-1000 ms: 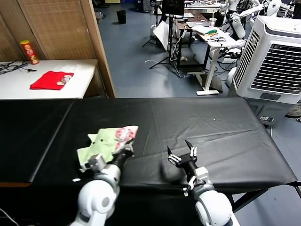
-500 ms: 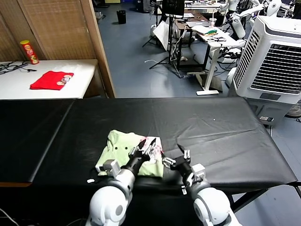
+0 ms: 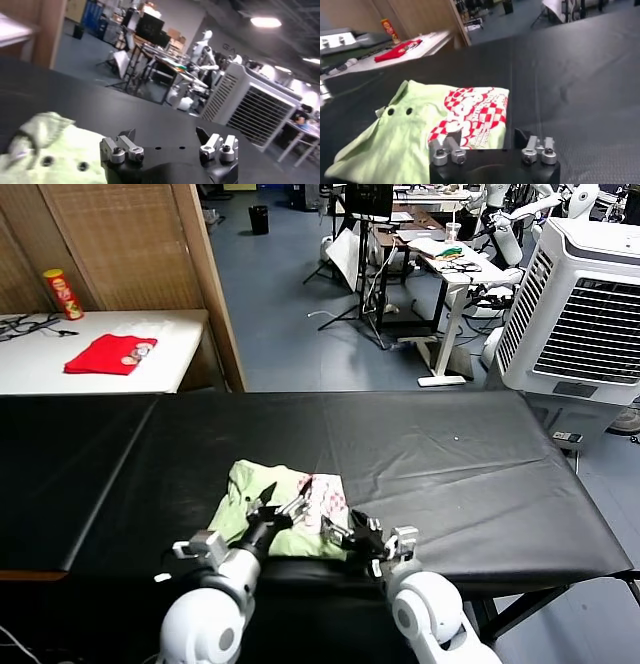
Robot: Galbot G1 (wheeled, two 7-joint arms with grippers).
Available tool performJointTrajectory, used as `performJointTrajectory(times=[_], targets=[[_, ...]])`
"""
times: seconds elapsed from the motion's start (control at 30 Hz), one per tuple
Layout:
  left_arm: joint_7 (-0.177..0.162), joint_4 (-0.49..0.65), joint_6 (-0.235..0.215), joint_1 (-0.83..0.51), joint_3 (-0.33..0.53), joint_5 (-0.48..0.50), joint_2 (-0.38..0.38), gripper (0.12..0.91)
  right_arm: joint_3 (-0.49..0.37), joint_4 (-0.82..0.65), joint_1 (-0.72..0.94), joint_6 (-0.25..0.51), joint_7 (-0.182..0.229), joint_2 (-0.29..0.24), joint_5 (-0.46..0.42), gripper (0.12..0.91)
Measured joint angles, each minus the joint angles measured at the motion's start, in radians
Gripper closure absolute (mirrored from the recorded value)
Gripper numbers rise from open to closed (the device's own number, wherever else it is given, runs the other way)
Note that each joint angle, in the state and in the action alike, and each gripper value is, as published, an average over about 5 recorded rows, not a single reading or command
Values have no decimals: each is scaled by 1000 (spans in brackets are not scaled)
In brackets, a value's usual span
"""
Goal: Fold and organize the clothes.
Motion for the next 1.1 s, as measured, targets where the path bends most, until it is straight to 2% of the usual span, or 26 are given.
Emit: performJointTrajectory(times=[0.07,0.17,0.33,0.4,0.53,0.63,0.7,0.83,0.97,1.1], targets=[[0,-5,-7,9,-17,-17,7,232,2,-7,-2,4,-3,1,13,407],[0,-12,-15,23,-43,-49,16,232,5,-10,-8,21,-19,-2,13,561],[1,-12,-31,44,-81,-48,33,232,21,-8,-19,80,-71,-22,-80,831],[1,-7,-42,53,-96,-37,44,232,31,-4,-25,112,-97,-38,-143,888],[-2,4,-69,73,-126,-9,79,232,60,20,-41,141,-139,-84,-259,902],[-2,8,-90,90,-144,2,112,232,83,48,-62,155,-155,-126,-319,849],[-2,13,-114,104,-154,18,134,232,98,69,-80,176,-158,-150,-347,759],[0,27,-192,135,-168,58,177,232,129,111,-129,239,-147,-178,-371,542],[-18,26,-226,165,-177,60,211,232,156,149,-193,307,-114,-182,-371,324],[-43,11,-231,198,-181,69,240,232,181,190,-279,396,-64,-178,-367,235]])
